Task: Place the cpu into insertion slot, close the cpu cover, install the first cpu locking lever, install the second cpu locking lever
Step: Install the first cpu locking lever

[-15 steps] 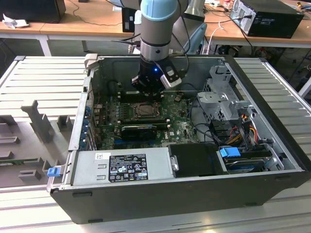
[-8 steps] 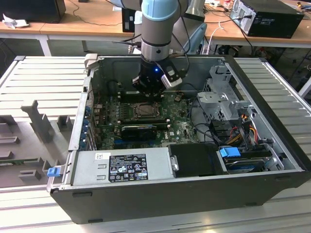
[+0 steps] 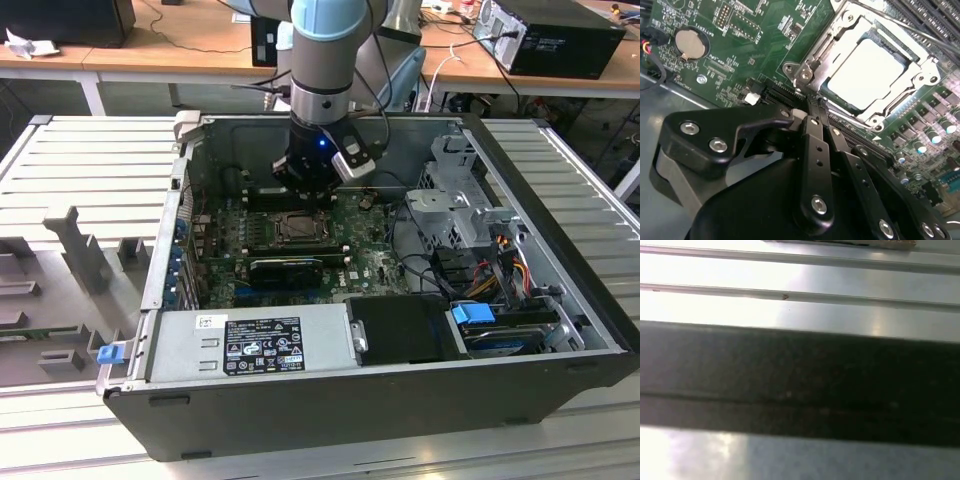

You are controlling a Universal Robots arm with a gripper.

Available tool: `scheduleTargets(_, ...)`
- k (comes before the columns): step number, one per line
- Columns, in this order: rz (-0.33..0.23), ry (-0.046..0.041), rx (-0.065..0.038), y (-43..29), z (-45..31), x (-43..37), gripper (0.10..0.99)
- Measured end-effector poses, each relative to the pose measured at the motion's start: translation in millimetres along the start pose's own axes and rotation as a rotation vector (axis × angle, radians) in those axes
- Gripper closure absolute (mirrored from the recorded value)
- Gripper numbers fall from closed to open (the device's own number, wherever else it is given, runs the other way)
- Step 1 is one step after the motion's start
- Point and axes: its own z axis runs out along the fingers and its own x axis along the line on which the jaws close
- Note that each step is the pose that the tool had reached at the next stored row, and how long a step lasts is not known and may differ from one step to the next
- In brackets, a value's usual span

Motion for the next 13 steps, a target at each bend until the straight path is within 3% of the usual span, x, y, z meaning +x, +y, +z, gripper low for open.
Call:
scheduleTargets(3, 0.0, 0.0011, 0.016, -0.1, 1.9, 0.0, 0.98)
scheduleTargets(7, 0.0, 0.0015, 0.02, 0.0, 3.0, 0.0, 0.98)
scheduleTargets(10, 0.0, 0.0004, 0.01, 0.2, 3.5, -0.1, 0.98)
scheduleTargets(13, 0.0, -0.0007, -0.01, 0.2, 3.5, -0.1, 0.98)
